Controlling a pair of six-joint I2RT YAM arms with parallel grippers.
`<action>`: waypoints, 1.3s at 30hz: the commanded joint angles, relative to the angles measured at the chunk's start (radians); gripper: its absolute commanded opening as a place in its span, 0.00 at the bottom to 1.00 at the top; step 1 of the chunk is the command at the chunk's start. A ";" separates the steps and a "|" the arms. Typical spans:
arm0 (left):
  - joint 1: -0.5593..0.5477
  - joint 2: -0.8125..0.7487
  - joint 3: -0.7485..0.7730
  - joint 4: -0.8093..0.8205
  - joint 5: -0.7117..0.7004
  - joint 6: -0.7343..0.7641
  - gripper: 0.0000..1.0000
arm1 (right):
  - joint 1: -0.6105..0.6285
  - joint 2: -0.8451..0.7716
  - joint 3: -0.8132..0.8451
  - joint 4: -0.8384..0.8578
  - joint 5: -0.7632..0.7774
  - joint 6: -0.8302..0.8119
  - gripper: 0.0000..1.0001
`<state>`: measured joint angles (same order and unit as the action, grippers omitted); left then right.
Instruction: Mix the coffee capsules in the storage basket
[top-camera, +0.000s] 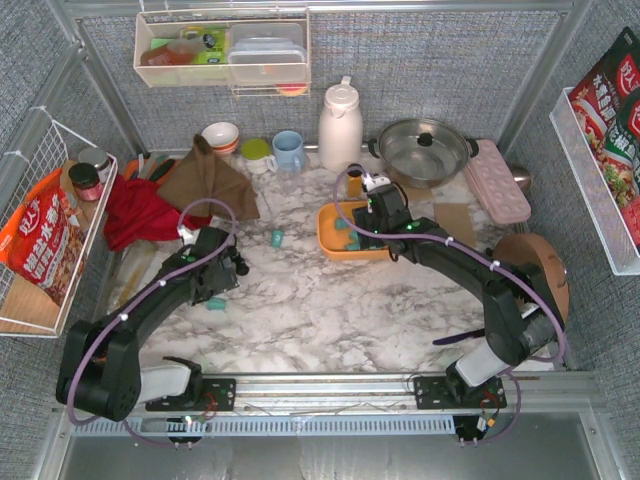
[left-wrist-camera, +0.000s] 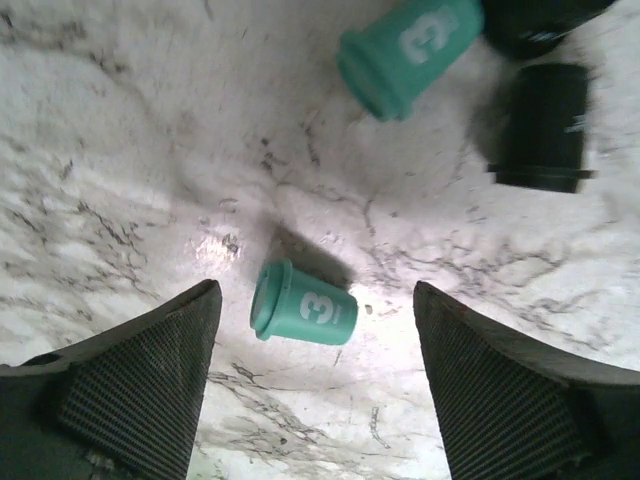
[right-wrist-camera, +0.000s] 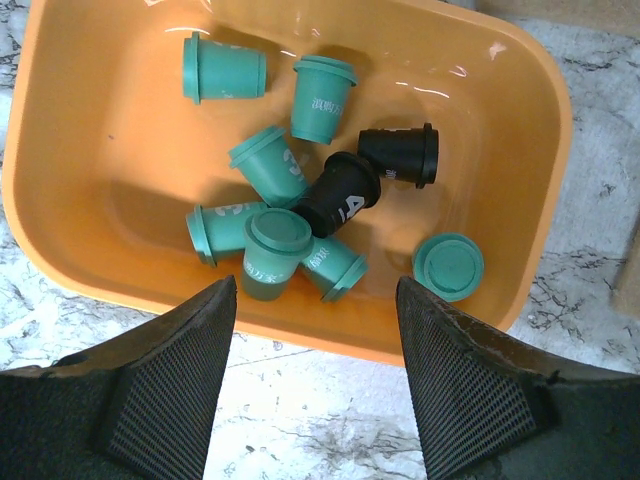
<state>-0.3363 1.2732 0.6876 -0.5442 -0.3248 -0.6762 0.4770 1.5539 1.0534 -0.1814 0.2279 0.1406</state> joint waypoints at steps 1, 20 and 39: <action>0.000 -0.048 0.050 -0.008 0.039 0.109 0.87 | 0.001 0.007 0.014 0.004 -0.016 0.006 0.69; 0.007 0.040 0.332 -0.239 0.360 0.864 0.92 | 0.001 0.016 0.030 -0.020 -0.043 -0.006 0.69; 0.010 -0.233 -0.040 -0.138 0.364 1.257 0.97 | 0.000 0.031 0.030 -0.016 -0.074 0.002 0.69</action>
<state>-0.3267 1.1145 0.7116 -0.7864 -0.0067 0.4255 0.4770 1.5803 1.0733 -0.1993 0.1707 0.1337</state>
